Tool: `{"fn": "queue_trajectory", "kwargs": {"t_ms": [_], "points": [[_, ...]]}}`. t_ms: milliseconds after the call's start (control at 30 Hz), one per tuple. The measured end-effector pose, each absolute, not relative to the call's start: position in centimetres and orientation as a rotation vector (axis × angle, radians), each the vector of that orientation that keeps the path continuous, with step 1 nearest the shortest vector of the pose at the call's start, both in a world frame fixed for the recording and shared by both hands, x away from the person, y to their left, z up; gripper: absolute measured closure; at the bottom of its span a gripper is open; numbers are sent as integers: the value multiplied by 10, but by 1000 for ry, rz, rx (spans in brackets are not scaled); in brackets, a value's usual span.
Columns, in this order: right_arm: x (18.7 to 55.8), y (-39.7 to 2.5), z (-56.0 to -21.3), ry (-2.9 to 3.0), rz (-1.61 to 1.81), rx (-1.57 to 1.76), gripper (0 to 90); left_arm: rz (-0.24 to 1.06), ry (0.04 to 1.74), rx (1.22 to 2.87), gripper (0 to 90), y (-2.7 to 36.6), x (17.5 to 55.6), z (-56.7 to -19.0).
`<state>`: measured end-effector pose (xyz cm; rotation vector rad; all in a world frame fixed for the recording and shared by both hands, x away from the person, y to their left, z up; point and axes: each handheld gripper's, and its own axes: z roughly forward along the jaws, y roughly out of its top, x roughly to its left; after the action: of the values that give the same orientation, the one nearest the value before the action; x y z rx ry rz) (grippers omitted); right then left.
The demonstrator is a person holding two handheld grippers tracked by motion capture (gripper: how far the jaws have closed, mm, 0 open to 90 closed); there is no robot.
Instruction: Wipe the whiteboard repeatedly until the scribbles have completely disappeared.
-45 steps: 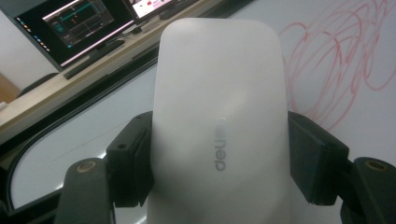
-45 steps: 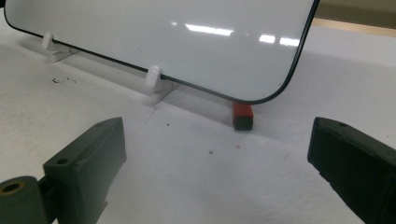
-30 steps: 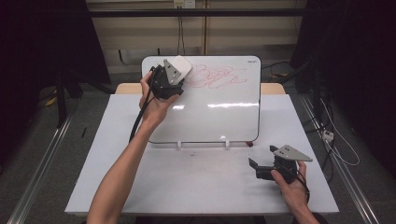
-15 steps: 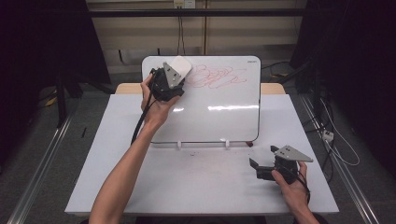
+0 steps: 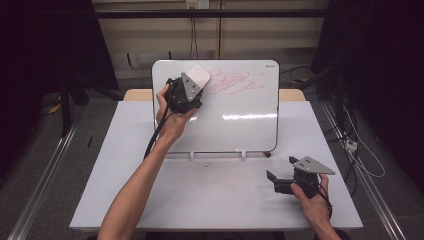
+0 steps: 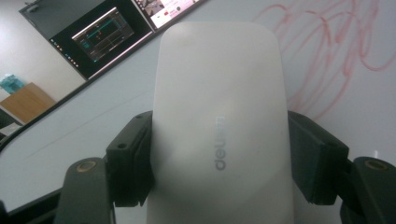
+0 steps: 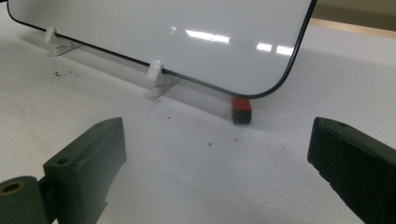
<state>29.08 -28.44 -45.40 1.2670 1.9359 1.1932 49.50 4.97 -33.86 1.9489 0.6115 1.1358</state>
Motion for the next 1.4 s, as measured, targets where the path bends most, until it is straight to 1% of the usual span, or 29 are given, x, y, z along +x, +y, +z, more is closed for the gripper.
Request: {"fn": "queue_trajectory", "kwargs": {"t_ms": [333,500,733,1067,1200,1267,1333,1400], "points": [[291,-282,-454,1937,1188,1264,43,1116,532,1990,310,32,474,-361],[290,-283,-453,1937,1191,1265,43,1108,528,1993,310,32,473,-360],[290,-284,-454,1933,1193,1264,43,1115,528,2006,310,35,482,-347],[290,-286,-454,1932,1194,1267,43,1150,615,1968,310,48,507,-316],[290,-287,-454,1928,1196,1269,43,1143,662,1931,310,55,511,-313],[290,-286,-454,1928,1194,1270,43,1160,671,1930,310,53,510,-314],[290,-286,-454,1929,1193,1270,43,1142,695,1916,310,51,510,-315],[290,-285,-454,1933,1191,1271,43,1135,679,1935,311,48,510,-316]]}}
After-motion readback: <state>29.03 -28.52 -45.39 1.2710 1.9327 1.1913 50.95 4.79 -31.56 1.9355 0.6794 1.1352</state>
